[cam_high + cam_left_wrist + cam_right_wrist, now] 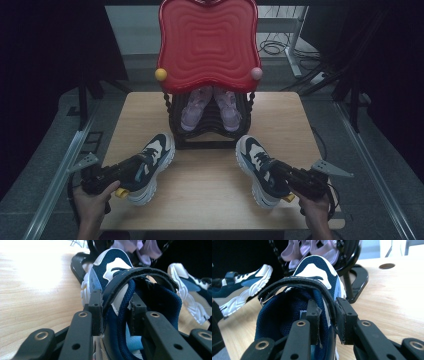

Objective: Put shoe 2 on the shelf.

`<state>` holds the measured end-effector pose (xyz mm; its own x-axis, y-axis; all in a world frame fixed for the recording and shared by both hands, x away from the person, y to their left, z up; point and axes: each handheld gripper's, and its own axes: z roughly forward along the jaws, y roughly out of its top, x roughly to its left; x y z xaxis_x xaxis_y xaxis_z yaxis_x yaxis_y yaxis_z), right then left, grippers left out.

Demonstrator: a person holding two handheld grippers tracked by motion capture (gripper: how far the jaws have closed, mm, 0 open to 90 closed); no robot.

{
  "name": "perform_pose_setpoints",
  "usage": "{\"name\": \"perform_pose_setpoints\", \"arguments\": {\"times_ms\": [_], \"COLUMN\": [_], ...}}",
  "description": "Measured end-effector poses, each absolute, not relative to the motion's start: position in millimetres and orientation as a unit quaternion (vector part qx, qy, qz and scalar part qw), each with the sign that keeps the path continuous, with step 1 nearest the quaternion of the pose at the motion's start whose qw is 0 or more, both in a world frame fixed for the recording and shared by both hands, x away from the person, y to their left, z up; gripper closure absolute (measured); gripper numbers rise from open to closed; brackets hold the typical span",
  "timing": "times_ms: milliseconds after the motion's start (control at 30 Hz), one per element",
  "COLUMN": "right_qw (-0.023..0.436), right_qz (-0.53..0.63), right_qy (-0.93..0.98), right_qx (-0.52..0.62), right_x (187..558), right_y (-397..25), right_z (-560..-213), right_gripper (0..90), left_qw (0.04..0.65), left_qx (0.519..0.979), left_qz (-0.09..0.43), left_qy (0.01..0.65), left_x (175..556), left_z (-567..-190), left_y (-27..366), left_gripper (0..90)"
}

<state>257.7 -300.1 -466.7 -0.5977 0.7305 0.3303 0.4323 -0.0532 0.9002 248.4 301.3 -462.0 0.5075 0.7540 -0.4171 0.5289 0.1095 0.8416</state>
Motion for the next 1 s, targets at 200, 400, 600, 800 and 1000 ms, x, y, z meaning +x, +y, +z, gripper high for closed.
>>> {"name": "perform_pose_setpoints", "arguments": {"times_ms": [200, 400, 600, 800, 1000], "right_qw": [0.134, 0.140, 0.155, 0.174, 0.188], "right_qz": [0.596, 0.606, 0.612, 0.618, 0.628], "right_qy": [0.663, 0.653, 0.635, 0.612, 0.594], "right_qx": [0.433, 0.433, 0.446, 0.461, 0.467], "right_x": [259.0, 262.2, 259.3, 256.5, 257.2], "right_y": [-306.5, -309.6, -318.4, -328.9, -336.4], "right_z": [-462.4, -458.2, -452.8, -446.9, -441.6], "right_gripper": [74.2, 74.2, 74.1, 74.1, 74.1], "left_qw": [0.581, 0.585, 0.590, 0.604, 0.611], "left_qx": [0.645, 0.635, 0.626, 0.614, 0.604], "left_qz": [0.116, 0.125, 0.137, 0.147, 0.150], "left_qy": [0.483, 0.489, 0.490, 0.486, 0.489], "left_x": [243.3, 240.6, 240.1, 236.4, 237.3], "left_z": [-454.1, -452.1, -448.9, -443.2, -438.8], "left_y": [303.7, 305.6, 307.2, 309.3, 315.0], "left_gripper": [70.2, 70.2, 70.2, 70.2, 70.1]}}
